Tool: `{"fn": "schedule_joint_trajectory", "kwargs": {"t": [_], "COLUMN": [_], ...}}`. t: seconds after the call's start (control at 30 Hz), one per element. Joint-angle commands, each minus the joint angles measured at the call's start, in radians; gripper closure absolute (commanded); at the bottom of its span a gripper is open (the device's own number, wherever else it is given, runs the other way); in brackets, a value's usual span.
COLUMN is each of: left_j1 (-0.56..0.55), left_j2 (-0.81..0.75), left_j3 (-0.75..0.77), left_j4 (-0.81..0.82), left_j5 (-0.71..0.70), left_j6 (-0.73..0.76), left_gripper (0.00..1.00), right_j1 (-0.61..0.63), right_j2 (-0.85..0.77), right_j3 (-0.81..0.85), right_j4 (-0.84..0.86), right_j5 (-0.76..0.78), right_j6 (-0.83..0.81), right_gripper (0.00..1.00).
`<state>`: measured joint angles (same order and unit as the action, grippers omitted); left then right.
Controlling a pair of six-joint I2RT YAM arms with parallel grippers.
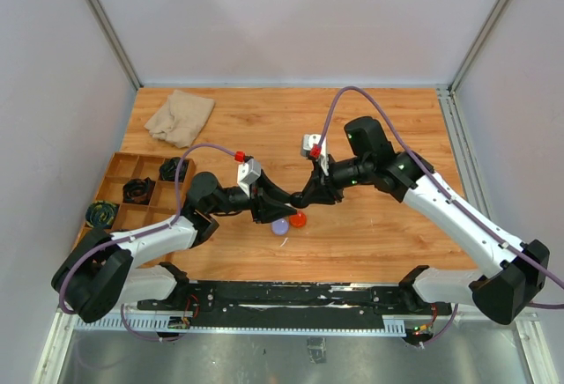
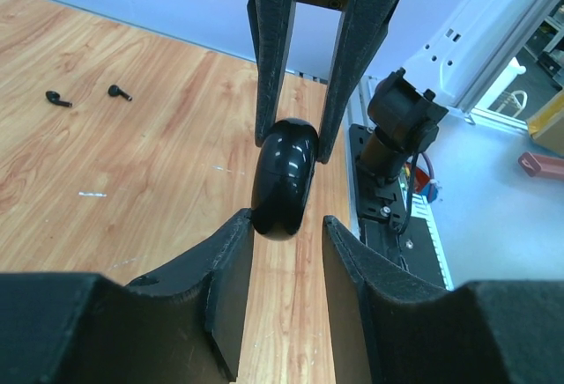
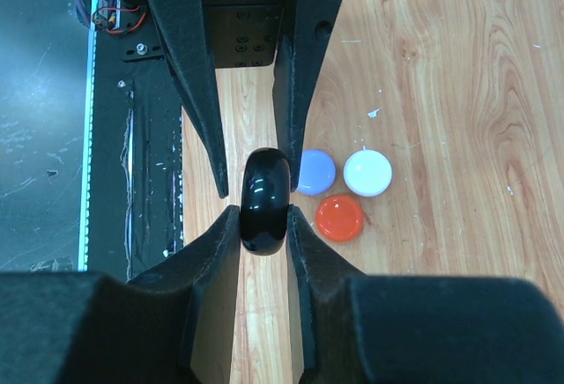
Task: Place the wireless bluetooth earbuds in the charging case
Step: Open the charging case.
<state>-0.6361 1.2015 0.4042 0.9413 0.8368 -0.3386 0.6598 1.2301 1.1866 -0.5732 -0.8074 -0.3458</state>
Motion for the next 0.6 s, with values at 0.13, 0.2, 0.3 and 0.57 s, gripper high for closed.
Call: {"fn": "schedule_joint_trajectory", "kwargs": {"t": [0.13,0.2,0.3,0.57], "left_j1": [0.004,0.004,0.004,0.004], "left_j2": [-0.004,-0.002,-0.001,-0.006], "left_j3": [0.03,0.03,0.03,0.022], "left_j4": [0.039,0.039,0.037,0.046], "left_j5": [0.028,0.031,0.033,0.02], "left_j6": [-0.005,-0.006,-0.006,-0.006], "left_gripper": [0.58,0.58,0.63,0.98], "right_j1": [0.042,0.043,0.043,0.046], "right_j2": [0.021,0.022,0.022,0.022], "right_j3": [0.048,0.053,0.053,0.055], "right_j4": [-0.021,-0.022,-0.022,-0.022], "right_j5": [0.034,0.042,0.047,0.056], "right_j6": [-0.026,-0.027,-0.027,-0.031], "right_gripper": [0.95,0.95,0.95,0.88]}}
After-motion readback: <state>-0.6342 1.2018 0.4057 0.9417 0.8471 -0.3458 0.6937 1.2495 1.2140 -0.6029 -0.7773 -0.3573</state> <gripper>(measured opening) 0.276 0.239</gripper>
